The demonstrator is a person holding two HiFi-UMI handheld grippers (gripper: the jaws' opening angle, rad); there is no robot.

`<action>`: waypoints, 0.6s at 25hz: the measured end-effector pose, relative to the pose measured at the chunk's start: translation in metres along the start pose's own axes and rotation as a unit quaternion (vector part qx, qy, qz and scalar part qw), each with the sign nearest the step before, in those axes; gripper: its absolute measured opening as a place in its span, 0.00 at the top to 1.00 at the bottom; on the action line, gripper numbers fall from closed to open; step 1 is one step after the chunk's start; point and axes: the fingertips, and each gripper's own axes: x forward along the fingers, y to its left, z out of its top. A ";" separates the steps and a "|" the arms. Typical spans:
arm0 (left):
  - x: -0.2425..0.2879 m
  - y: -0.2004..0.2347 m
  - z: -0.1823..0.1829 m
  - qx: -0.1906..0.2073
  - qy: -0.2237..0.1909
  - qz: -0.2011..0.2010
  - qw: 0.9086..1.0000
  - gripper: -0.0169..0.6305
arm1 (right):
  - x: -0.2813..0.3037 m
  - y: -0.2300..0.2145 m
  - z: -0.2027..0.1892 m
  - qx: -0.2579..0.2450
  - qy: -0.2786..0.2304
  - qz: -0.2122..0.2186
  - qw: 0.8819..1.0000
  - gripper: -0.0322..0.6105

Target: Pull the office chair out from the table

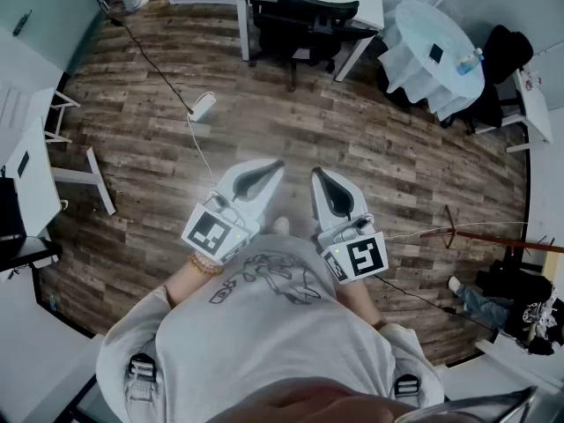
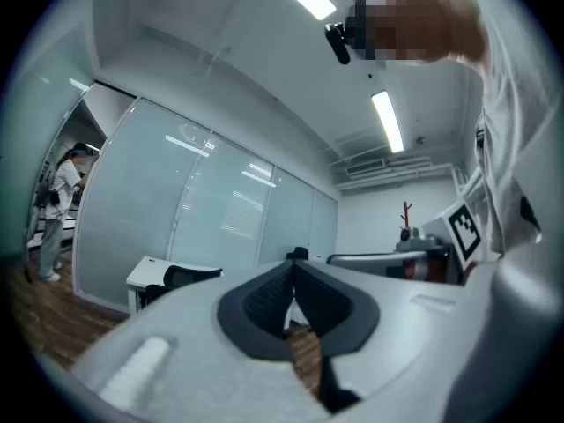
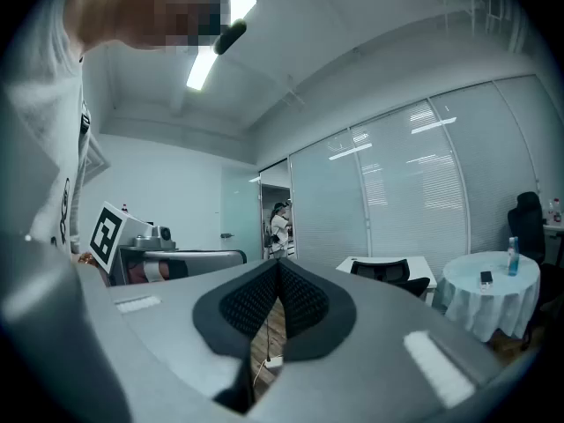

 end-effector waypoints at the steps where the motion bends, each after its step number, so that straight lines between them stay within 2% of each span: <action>1: -0.002 0.002 0.000 -0.001 -0.001 -0.001 1.000 0.97 | 0.002 0.001 -0.001 0.000 0.001 -0.001 1.000 0.94; 15: -0.031 0.031 0.006 -0.009 -0.006 0.002 1.000 0.97 | 0.030 0.031 -0.001 -0.002 0.005 -0.002 1.000 0.94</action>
